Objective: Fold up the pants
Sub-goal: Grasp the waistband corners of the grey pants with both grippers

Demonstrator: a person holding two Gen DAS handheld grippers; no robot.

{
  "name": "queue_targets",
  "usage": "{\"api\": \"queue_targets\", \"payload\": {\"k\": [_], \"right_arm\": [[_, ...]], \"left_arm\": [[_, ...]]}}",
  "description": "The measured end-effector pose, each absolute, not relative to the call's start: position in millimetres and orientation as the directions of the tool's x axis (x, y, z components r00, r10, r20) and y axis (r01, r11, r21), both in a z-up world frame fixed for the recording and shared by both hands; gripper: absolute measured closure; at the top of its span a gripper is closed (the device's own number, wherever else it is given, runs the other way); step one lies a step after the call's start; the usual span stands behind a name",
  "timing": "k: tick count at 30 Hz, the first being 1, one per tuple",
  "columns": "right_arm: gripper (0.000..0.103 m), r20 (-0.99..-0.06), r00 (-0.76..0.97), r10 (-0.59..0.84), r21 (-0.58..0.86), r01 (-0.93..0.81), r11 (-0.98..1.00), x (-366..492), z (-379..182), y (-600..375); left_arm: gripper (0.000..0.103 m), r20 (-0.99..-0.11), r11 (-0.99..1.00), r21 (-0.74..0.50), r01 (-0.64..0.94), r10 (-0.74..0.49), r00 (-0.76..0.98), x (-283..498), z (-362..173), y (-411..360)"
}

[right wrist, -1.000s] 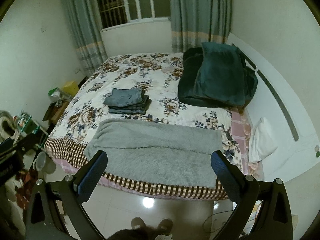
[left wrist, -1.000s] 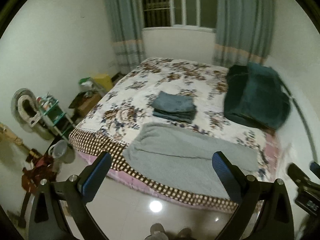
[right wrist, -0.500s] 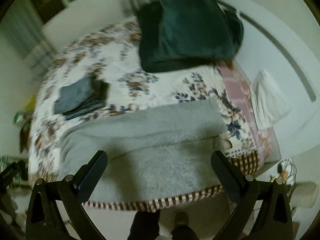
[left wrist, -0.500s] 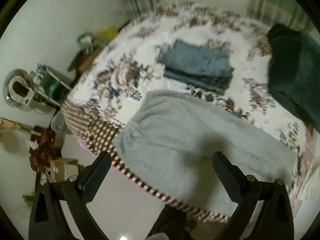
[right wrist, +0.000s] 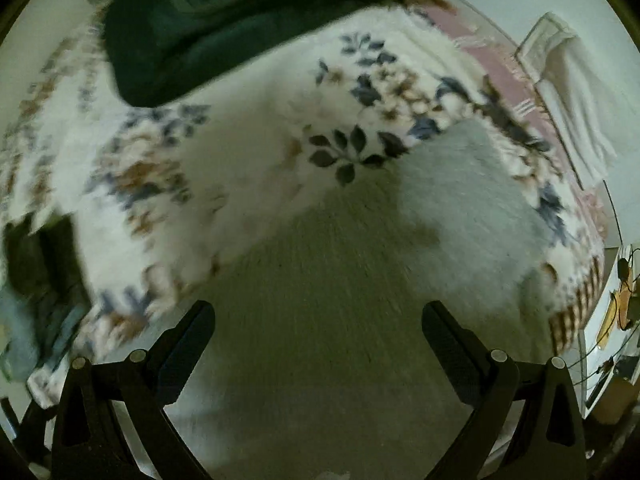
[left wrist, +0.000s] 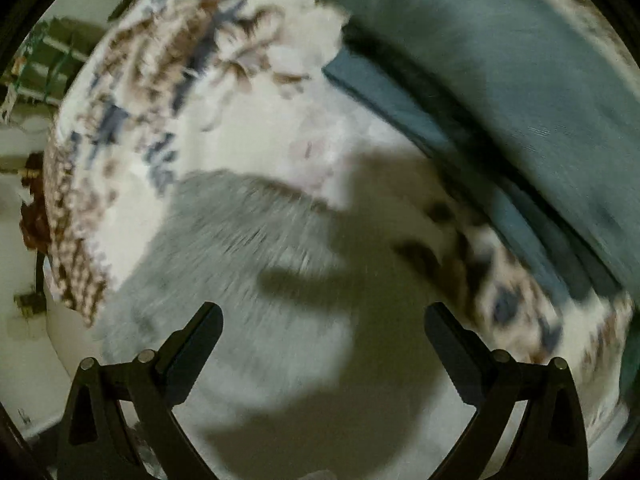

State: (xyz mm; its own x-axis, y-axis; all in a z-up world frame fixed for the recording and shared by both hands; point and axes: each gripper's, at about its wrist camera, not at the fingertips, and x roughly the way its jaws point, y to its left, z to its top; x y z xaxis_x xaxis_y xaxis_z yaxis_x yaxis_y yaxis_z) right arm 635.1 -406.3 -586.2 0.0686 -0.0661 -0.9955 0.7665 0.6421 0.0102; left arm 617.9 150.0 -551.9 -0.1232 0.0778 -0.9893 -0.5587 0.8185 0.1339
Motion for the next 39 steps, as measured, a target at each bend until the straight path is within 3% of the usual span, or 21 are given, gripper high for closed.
{"api": "queue_targets", "payload": {"k": [3,5,6,8,9,10,11,12,14,22,28,33,39], "right_arm": [[0.0,-1.0,0.024,-0.009,0.014,0.807,0.59,652.1,-635.4,-420.4],[0.0,-0.999,0.003,0.043,0.026,0.837,0.547,660.0,-662.2,-427.4],[0.0,-0.998,-0.021,0.065,0.016,0.85,0.526,664.7,-676.3,-430.8],[0.002,-0.993,-0.033,0.114,0.026,0.876,0.482,670.0,-695.8,-435.6],[0.005,-0.989,-0.042,0.143,0.028,0.888,0.459,671.7,-704.5,-437.4],[0.016,-0.987,-0.052,0.151,0.021,0.895,0.446,673.4,-709.8,-438.1],[0.036,-0.987,-0.055,0.148,0.015,0.899,0.437,674.9,-712.5,-438.7],[0.047,-0.989,-0.054,0.136,0.011,0.898,0.439,676.2,-712.3,-438.9],[0.095,-0.993,-0.051,0.107,0.003,0.892,0.452,676.9,-706.8,-439.8],[0.097,-0.976,0.207,0.071,0.216,0.855,0.472,649.8,-605.4,-427.9],[0.097,-0.906,0.42,0.058,0.396,0.789,0.469,560.3,-506.8,-428.0],[0.097,-0.909,0.412,0.067,0.383,0.76,0.525,447.3,-494.4,-422.7],[0.097,-0.966,0.227,0.128,0.258,0.77,0.584,333.2,-558.8,-401.0]], "left_arm": [[0.019,-0.989,0.787,0.112,-0.606,0.032,-0.141,628.4,-585.4,155.6],[0.043,-0.987,0.772,0.127,-0.622,0.038,-0.155,628.6,-598.2,157.5],[0.049,-0.988,0.766,0.127,-0.63,0.043,-0.146,627.2,-598.8,158.3],[0.081,-0.988,0.755,0.146,-0.639,0.079,-0.132,619.9,-591.1,159.0],[0.088,-0.988,0.755,0.151,-0.638,0.09,-0.127,617.5,-587.2,158.8],[0.091,-0.99,0.756,0.138,-0.64,0.09,-0.106,611.7,-579.3,159.4],[0.094,-0.994,0.759,0.109,-0.642,0.077,-0.078,604.9,-570.4,159.2],[0.095,-0.996,0.763,0.093,-0.64,0.07,-0.061,599.6,-563.3,158.5],[0.096,-0.999,0.775,0.046,-0.63,0.052,-0.009,584.6,-540.4,155.9],[0.097,-0.98,0.783,-0.133,-0.607,-0.013,0.199,525.7,-412.2,143.2],[0.097,-0.94,0.806,-0.228,-0.547,-0.035,0.34,472.1,-338.4,148.7],[0.097,-0.945,0.841,-0.162,-0.516,0.018,0.326,408.8,-384.5,174.4],[0.097,-0.983,0.834,0.012,-0.551,0.11,0.145,317.7,-470.8,191.2]]}}
